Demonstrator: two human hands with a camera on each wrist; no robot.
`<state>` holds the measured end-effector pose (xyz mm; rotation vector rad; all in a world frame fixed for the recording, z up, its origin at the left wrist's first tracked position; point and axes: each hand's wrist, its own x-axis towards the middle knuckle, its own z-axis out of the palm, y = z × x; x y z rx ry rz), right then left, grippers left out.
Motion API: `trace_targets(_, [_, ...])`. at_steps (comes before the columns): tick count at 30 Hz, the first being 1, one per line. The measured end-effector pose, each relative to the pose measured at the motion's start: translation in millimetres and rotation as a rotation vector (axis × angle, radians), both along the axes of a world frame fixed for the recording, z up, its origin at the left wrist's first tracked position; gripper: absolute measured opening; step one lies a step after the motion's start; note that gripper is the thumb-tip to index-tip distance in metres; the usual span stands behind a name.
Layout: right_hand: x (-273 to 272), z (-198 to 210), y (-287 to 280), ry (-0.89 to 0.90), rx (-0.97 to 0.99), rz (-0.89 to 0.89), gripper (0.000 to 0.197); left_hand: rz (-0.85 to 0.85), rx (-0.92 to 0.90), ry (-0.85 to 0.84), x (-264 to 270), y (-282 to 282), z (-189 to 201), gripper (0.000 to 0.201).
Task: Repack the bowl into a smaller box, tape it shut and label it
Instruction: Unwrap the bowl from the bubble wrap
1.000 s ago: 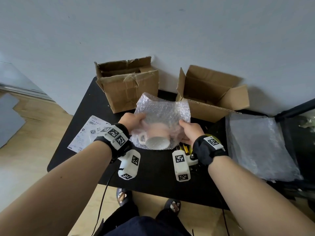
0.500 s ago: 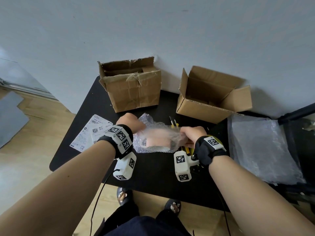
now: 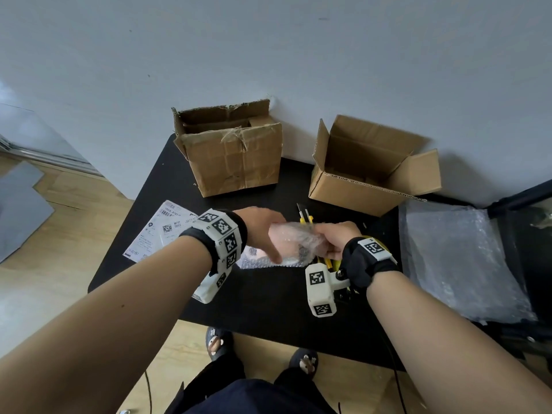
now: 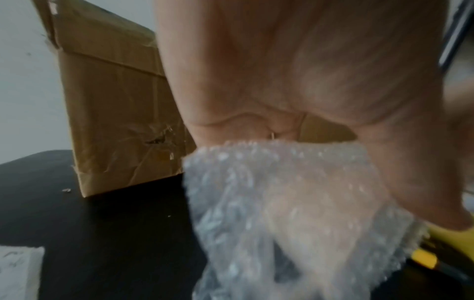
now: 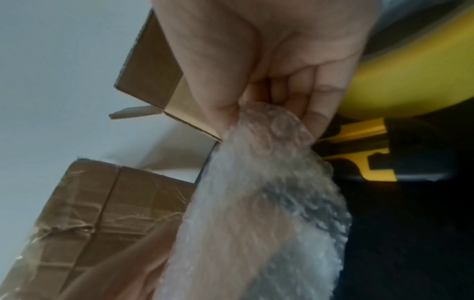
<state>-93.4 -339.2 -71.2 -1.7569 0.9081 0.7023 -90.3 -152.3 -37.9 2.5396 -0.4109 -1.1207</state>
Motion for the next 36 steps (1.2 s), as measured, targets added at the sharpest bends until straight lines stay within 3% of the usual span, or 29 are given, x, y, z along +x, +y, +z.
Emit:
trace_targets(8, [-3, 4, -10, -0.035, 0.002, -0.051, 0.015, -0.067, 0.154, -0.121, -8, 4, -7, 0.076])
trace_targets(12, [-3, 7, -21, -0.196, 0.024, -0.099, 0.007, 0.028, 0.089, -0.14, -10, 10, -8, 0.066])
trace_targets(16, [-4, 17, -19, -0.419, -0.014, 0.087, 0.008, 0.118, 0.015, -0.102, -8, 11, -5, 0.047])
trace_targets(19, [-3, 29, -17, -0.413, -0.065, 0.077, 0.008, 0.178, -0.064, -0.079, -4, 14, 4, 0.035])
trace_targets(22, [-6, 42, -22, -0.283, 0.103, 0.098, 0.023, 0.253, -0.148, -0.073, 2, 16, 20, 0.033])
trace_targets(24, [-9, 52, -23, -0.352, 0.234, 0.126, 0.026, 0.286, -0.174, -0.061, 6, 18, 31, 0.044])
trace_targets(26, [-7, 64, -25, -0.45, 0.256, 0.167, 0.023, 0.328, -0.224, -0.048, 9, 19, 40, 0.043])
trace_targets(29, [0, 80, -24, -0.481, 0.193, 0.309, 0.013, 0.336, -0.271, -0.036, 15, 19, 49, 0.027])
trace_targets(31, [4, 87, -27, -0.53, 0.132, 0.298, 0.008, 0.319, -0.276, -0.041, 16, 16, 56, 0.022])
trace_targets(36, [5, 103, -31, -0.597, 0.013, 0.252, 0.017, 0.285, -0.29, -0.042, 17, 8, 71, 0.015])
